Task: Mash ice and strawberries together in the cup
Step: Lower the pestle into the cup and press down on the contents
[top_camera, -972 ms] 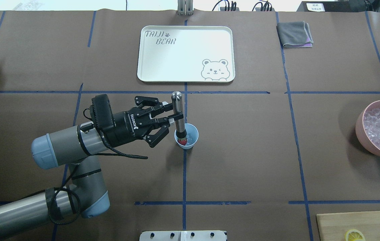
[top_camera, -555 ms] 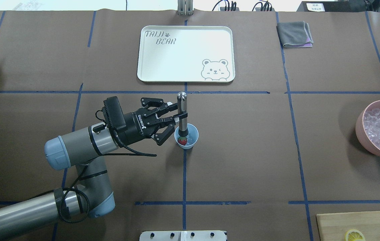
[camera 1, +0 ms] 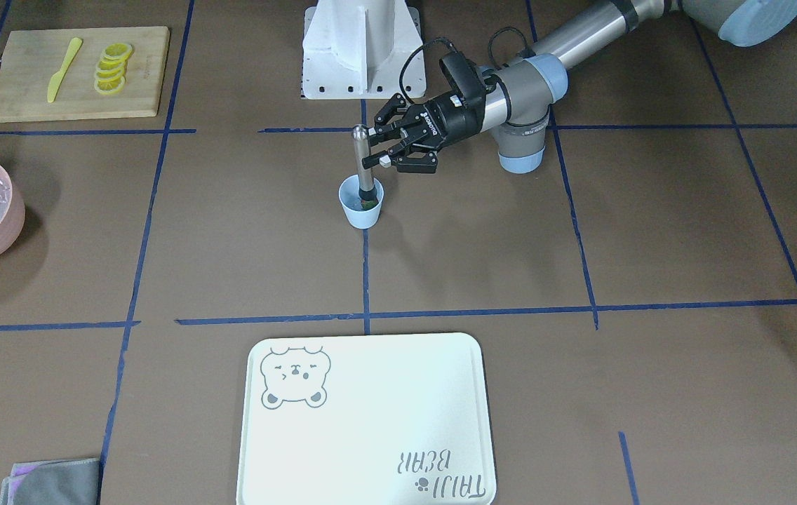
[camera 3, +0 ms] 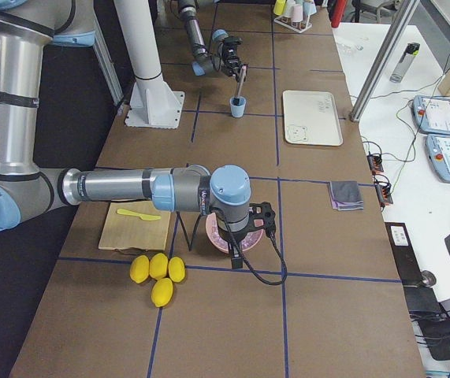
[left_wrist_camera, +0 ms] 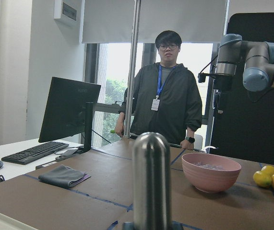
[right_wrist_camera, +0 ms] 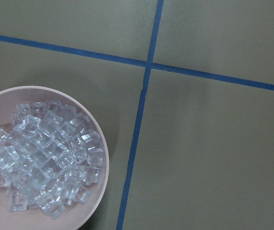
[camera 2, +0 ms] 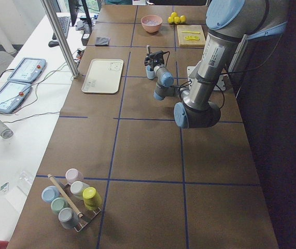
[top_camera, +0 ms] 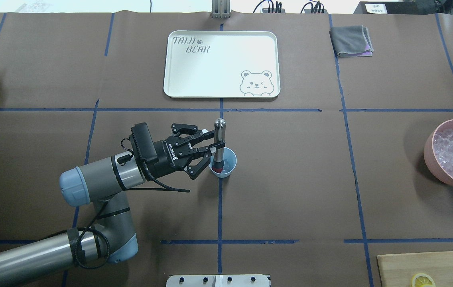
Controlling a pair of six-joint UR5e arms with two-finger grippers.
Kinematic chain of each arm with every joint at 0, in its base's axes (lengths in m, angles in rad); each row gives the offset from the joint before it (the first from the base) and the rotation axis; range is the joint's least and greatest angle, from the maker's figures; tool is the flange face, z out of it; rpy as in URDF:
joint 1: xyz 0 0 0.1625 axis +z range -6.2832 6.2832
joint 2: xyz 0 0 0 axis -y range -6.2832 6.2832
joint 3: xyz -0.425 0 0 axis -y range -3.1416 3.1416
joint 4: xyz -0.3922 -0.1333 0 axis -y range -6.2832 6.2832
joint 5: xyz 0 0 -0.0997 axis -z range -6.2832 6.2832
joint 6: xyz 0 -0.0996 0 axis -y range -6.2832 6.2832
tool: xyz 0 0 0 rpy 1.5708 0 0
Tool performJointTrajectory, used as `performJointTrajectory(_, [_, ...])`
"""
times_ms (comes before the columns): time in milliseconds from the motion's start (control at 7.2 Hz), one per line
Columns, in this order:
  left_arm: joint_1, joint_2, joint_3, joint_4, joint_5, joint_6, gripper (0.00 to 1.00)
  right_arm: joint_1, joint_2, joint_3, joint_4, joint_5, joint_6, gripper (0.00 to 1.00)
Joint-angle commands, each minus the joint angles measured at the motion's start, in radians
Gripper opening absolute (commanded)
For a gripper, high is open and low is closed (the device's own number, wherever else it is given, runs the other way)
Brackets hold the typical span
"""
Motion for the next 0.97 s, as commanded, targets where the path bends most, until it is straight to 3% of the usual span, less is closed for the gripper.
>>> performJointTrajectory(0, [0.003,-0.003,0.015,0.001,0.001,0.001,0.0,0.0,0.0,-0.001,0.0,0.0,0.001,1.0])
performJointTrajectory(555, [-0.002,-0.023,0.002,0.0,-0.001,0.0,0.0,0.0,0.001,-0.001,0.0,0.0,0.001,1.0])
performJointTrajectory(833, [-0.025,-0.018,-0.076,0.012,-0.004,-0.016,0.0,0.0,0.001,-0.001,0.002,0.0,0.001,1.0])
